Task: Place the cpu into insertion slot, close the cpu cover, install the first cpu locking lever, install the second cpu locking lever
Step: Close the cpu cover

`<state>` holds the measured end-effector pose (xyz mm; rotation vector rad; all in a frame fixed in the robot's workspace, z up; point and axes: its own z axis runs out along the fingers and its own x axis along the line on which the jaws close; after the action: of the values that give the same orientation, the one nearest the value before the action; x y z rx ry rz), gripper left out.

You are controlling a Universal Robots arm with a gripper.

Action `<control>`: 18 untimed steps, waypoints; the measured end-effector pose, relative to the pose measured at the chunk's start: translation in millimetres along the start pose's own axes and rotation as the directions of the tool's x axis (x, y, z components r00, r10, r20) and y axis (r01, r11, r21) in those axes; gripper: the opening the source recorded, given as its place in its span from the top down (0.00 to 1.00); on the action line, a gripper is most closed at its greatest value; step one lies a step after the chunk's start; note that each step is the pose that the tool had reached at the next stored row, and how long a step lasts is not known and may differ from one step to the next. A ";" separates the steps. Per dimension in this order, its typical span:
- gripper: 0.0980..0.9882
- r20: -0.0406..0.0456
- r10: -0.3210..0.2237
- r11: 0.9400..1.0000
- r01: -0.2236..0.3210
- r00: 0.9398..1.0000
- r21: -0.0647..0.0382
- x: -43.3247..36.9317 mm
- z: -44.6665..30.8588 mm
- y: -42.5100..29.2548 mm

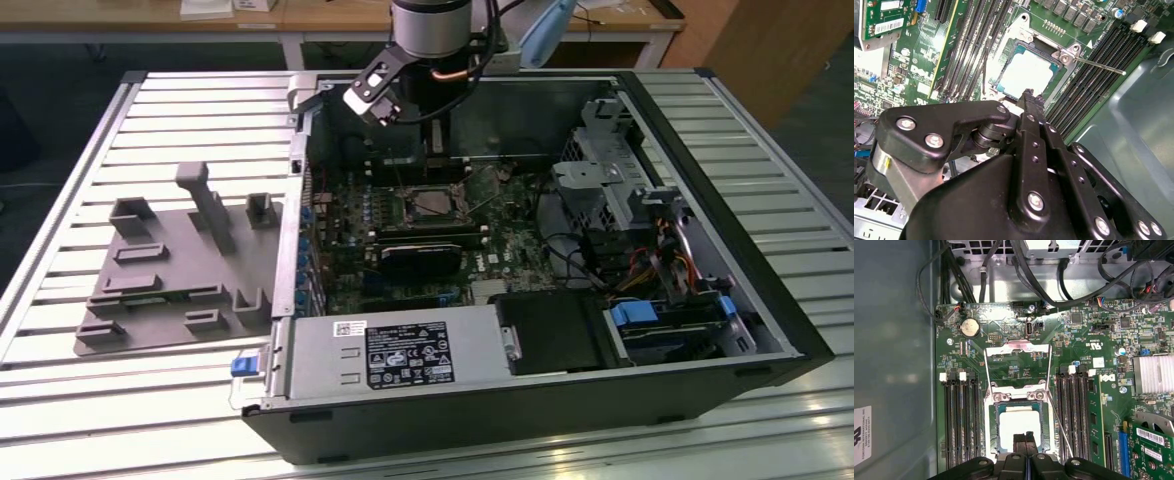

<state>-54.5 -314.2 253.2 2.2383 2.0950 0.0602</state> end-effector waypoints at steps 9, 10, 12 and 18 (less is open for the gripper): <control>1.00 0.000 0.000 1.000 0.000 1.000 0.000 -0.1 -4.3 0.4; 1.00 0.000 0.000 1.000 0.000 1.000 0.000 -0.1 -4.4 0.4; 1.00 0.000 0.000 1.000 0.000 1.000 0.000 -0.1 -4.5 0.4; 1.00 0.000 0.000 1.000 0.000 1.000 0.000 0.4 -3.9 8.2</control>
<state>-46.6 -314.2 257.7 2.2381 2.0949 0.0598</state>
